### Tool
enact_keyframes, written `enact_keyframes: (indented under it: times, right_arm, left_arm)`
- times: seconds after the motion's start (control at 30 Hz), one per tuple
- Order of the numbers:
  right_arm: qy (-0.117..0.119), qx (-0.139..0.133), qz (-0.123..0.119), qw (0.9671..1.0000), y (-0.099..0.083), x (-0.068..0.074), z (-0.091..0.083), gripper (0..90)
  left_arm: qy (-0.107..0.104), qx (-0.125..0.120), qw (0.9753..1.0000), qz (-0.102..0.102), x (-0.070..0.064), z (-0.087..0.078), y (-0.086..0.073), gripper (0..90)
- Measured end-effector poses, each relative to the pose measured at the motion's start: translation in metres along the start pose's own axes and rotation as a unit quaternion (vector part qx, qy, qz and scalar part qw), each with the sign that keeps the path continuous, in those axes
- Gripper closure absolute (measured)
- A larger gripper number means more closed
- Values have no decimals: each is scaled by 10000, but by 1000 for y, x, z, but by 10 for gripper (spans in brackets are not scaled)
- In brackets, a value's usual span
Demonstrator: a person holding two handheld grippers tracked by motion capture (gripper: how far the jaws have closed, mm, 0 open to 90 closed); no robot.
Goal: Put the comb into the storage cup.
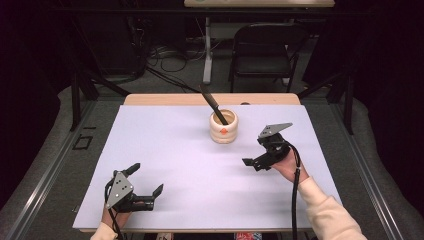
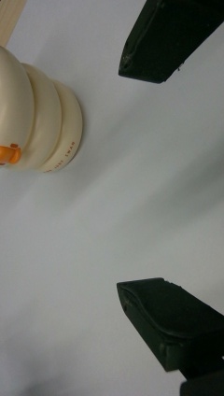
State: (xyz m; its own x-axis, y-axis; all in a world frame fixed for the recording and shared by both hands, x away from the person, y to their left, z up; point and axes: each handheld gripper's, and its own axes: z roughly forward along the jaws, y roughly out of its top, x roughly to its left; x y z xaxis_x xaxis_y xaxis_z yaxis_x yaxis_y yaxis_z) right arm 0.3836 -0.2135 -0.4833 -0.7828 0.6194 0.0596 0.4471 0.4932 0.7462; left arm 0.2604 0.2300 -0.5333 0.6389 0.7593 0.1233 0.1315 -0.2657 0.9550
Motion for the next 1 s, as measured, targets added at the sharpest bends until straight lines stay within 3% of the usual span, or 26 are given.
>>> enact_keyframes:
  times: [1.0]
  right_arm:
    - [-250,15,-21,9997,-49,25,-21,0]
  left_arm:
    - [6,6,10000,8,0,0,0,0]
